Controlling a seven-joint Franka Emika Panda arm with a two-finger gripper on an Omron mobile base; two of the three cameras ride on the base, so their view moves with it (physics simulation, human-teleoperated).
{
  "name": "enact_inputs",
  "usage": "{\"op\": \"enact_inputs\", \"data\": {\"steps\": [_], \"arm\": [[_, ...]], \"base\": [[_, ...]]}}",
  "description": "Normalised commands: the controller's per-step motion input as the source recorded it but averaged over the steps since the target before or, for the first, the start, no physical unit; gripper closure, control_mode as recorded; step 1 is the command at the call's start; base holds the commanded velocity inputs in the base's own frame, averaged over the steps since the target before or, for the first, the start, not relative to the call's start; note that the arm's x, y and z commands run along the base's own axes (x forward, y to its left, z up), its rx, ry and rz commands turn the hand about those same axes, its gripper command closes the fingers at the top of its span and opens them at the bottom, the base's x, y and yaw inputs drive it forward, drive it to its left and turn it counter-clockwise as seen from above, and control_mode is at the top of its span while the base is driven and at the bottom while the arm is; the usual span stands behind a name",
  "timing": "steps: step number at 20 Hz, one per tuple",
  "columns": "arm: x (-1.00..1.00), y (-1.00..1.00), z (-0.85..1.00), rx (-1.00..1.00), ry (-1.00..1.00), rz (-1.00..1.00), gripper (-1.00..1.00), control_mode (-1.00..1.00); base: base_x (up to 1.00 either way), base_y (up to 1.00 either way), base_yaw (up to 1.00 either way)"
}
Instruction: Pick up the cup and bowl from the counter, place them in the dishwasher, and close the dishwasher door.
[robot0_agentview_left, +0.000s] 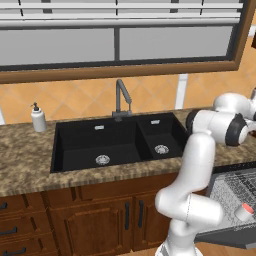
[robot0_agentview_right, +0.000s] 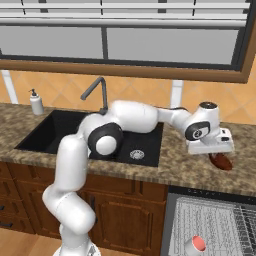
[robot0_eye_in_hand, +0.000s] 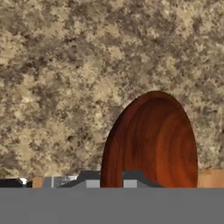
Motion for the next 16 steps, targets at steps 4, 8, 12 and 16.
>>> {"op": "enact_inputs", "data": {"steps": [4,8,12,16], "arm": [[-1.00,0.00,0.00,0.14,-0.38,-0.06,1.00,-1.00],[-1.00,0.00,0.00,0.15,-0.18,-0.01,1.00,-1.00],[-1.00,0.00,0.00,0.09,-0.06,0.00,1.00,-1.00],[-0.86,0.00,-0.07,0.04,-0.01,0.00,1.00,-1.00]], "base": [[0.00,0.00,0.00],[0.00,0.00,0.00],[0.00,0.00,0.00],[0.00,0.00,0.00]]}}
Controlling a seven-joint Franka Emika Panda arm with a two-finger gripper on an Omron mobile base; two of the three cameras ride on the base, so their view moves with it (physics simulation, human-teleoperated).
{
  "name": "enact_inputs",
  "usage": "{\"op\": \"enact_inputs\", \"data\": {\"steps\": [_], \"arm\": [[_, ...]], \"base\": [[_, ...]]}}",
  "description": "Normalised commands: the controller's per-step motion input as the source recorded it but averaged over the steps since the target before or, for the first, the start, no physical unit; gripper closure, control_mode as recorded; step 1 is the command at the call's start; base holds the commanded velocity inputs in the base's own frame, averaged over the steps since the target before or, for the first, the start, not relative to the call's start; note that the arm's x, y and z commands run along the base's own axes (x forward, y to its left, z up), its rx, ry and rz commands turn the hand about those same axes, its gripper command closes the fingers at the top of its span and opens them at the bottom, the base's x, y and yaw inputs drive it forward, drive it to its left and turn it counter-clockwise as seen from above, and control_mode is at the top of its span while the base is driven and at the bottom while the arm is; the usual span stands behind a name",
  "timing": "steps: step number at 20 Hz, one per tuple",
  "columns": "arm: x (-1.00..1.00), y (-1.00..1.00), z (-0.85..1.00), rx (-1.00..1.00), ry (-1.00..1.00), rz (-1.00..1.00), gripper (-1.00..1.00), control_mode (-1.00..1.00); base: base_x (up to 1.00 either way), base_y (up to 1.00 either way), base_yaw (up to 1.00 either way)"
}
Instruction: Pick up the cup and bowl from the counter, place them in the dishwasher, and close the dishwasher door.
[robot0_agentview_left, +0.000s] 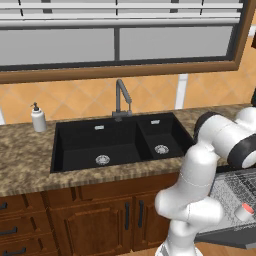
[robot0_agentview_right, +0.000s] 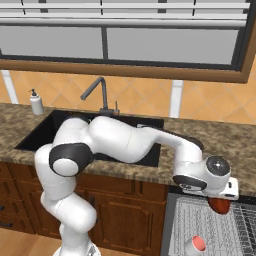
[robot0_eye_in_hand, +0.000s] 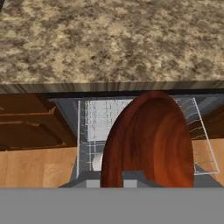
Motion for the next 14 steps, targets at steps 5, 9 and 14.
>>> {"op": "enact_inputs", "data": {"steps": [5,9,14], "arm": [[-0.13,0.00,-0.50,0.14,0.00,0.00,1.00,-1.00],[0.00,-0.02,-0.47,0.13,0.00,0.00,1.00,-1.00],[0.00,-0.24,-0.51,0.11,0.00,0.00,1.00,-1.00]], "base": [[0.00,0.00,0.00],[0.00,0.00,0.00],[0.00,0.00,0.00]]}}
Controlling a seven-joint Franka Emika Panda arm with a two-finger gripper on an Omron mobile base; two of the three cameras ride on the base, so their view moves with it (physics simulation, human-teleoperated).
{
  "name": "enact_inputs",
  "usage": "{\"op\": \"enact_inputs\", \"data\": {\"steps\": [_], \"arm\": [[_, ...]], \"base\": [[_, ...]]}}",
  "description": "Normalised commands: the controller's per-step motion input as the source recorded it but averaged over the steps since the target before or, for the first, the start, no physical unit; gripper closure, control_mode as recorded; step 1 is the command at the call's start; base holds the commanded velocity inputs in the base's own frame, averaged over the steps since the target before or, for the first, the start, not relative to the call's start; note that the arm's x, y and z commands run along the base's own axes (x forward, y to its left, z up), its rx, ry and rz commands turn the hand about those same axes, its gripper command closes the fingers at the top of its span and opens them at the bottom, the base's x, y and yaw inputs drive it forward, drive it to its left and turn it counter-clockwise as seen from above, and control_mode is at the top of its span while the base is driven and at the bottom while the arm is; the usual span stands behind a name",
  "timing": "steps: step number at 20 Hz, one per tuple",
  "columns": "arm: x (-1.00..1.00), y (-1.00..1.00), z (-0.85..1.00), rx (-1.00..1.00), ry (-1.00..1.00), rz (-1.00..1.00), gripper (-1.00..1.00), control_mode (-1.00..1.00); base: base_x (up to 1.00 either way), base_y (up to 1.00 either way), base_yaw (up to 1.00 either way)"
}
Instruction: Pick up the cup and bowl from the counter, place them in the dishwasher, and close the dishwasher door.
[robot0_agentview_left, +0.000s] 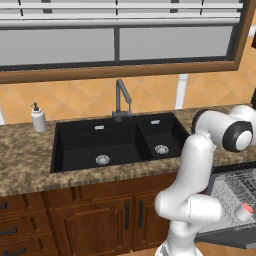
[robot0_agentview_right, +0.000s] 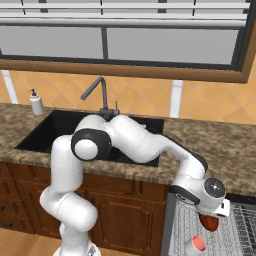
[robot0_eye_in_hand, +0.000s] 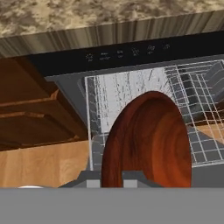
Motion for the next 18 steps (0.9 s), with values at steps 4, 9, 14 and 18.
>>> {"op": "enact_inputs", "data": {"steps": [4,9,14,18], "arm": [[0.00,-0.25,-0.44,0.17,-0.02,0.00,1.00,-1.00],[0.05,-0.15,-0.44,0.15,-0.01,0.00,1.00,-1.00],[0.11,-0.17,-0.46,0.12,0.00,0.00,1.00,-1.00],[0.15,-0.15,-0.49,0.08,0.00,0.00,1.00,-1.00]], "base": [[0.00,0.00,0.00],[0.00,0.00,0.00],[0.00,0.00,0.00],[0.00,0.00,0.00]]}}
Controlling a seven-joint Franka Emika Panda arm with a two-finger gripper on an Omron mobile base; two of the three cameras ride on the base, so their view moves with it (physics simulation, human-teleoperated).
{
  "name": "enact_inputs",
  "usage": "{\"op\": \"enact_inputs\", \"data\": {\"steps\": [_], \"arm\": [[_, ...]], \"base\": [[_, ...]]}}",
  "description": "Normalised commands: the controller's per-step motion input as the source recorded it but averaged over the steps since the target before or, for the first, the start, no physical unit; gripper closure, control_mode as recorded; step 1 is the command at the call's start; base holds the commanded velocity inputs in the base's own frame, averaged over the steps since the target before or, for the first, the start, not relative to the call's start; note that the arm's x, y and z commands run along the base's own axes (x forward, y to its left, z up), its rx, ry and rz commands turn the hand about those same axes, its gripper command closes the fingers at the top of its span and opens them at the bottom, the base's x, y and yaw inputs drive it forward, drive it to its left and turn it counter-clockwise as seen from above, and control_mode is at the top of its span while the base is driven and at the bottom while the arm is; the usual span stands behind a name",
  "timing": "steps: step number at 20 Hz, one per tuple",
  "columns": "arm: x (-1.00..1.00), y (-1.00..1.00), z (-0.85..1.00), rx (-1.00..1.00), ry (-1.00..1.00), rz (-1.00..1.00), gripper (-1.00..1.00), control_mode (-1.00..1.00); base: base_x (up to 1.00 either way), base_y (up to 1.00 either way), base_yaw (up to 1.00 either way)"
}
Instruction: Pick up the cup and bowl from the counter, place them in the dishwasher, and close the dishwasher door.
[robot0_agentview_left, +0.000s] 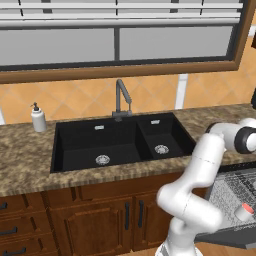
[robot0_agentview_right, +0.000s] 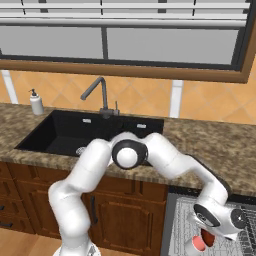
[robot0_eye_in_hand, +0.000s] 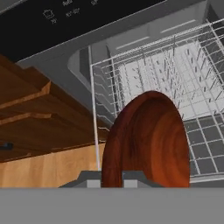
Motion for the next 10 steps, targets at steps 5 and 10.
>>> {"op": "enact_inputs", "data": {"steps": [5,10], "arm": [[0.20,-0.20,-0.66,0.01,0.00,0.00,1.00,-1.00],[0.16,-0.15,-0.62,0.00,0.00,0.00,1.00,-1.00]], "base": [[0.00,0.00,0.00],[0.00,0.00,0.00]]}}
